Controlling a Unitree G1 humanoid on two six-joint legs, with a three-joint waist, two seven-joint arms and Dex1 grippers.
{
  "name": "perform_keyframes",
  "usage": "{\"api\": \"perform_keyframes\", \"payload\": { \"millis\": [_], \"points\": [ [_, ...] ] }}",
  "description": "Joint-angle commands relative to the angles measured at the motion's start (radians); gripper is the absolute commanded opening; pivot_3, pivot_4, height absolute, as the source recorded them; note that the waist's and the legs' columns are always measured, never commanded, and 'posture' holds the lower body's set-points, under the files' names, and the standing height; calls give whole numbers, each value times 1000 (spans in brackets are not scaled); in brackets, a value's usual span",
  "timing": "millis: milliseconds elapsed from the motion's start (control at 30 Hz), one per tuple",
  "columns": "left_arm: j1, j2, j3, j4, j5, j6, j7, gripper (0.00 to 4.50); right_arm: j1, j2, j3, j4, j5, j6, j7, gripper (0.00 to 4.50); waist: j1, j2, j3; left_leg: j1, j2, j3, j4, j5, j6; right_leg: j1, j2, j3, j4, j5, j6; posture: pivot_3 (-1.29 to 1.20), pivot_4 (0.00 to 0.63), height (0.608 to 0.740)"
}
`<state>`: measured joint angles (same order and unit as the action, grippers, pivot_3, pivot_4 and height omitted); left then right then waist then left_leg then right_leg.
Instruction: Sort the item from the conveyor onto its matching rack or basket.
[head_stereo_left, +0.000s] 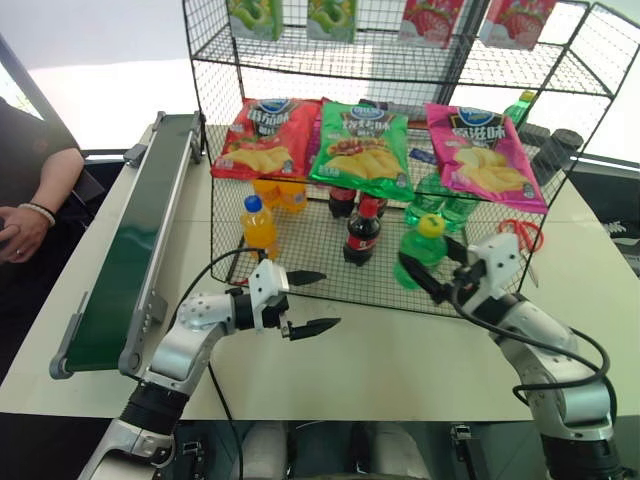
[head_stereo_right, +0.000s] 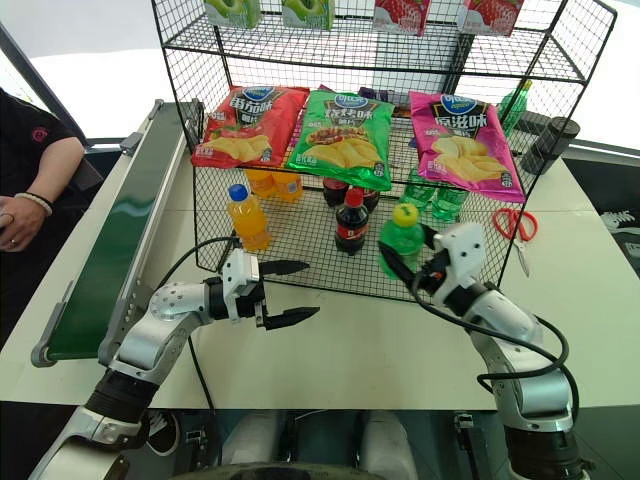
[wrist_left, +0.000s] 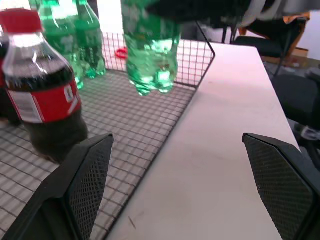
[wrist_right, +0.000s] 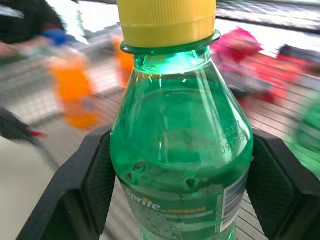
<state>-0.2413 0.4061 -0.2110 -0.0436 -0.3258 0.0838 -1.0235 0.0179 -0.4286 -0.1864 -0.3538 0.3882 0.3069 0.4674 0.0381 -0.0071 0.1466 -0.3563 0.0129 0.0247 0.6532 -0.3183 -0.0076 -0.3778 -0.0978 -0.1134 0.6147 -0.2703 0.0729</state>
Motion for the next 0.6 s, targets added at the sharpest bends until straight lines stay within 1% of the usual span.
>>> {"api": "perform_keyframes", "payload": {
  "millis": [33, 133, 233, 500, 600],
  "points": [
    [12, -6, 19, -64, -13, -16, 15, 4388, -6, 45, -83, 37, -24, -115, -64, 3036, -4, 2, 0, 0, 0, 0, 0, 0, 0, 0, 0, 0, 0, 0, 0, 0, 150, 724],
    [23, -7, 17, -95, -21, -9, 21, 4388, -26, 79, -99, 115, -39, -157, -95, 3036, -15, 4, 1, 1, 1, 1, -1, 0, 0, 0, 1, 1, 1, 0, 0, 0, 150, 724],
    [24, -10, 11, -123, -27, 2, 31, 4388, -56, 88, -82, 210, -94, -213, -123, 3036, -26, 4, 1, 1, 1, 1, -1, 0, 0, 0, 1, 1, 1, 0, 0, 0, 150, 724],
    [26, -10, 13, -164, -29, 23, 55, 4388, -168, 155, -80, 398, -126, -305, -191, 3036, -25, 6, 1, 1, 1, 1, 0, 0, 0, 0, 1, 1, 1, 0, 0, 0, 150, 724],
    [29, -6, 14, -170, -28, 25, 58, 4388, -197, 161, -80, 460, -151, -338, -217, 3036, -26, 7, 1, 1, 1, 1, 0, 0, 0, 0, 1, 1, 1, 0, 0, 0, 150, 724]
  ]
}}
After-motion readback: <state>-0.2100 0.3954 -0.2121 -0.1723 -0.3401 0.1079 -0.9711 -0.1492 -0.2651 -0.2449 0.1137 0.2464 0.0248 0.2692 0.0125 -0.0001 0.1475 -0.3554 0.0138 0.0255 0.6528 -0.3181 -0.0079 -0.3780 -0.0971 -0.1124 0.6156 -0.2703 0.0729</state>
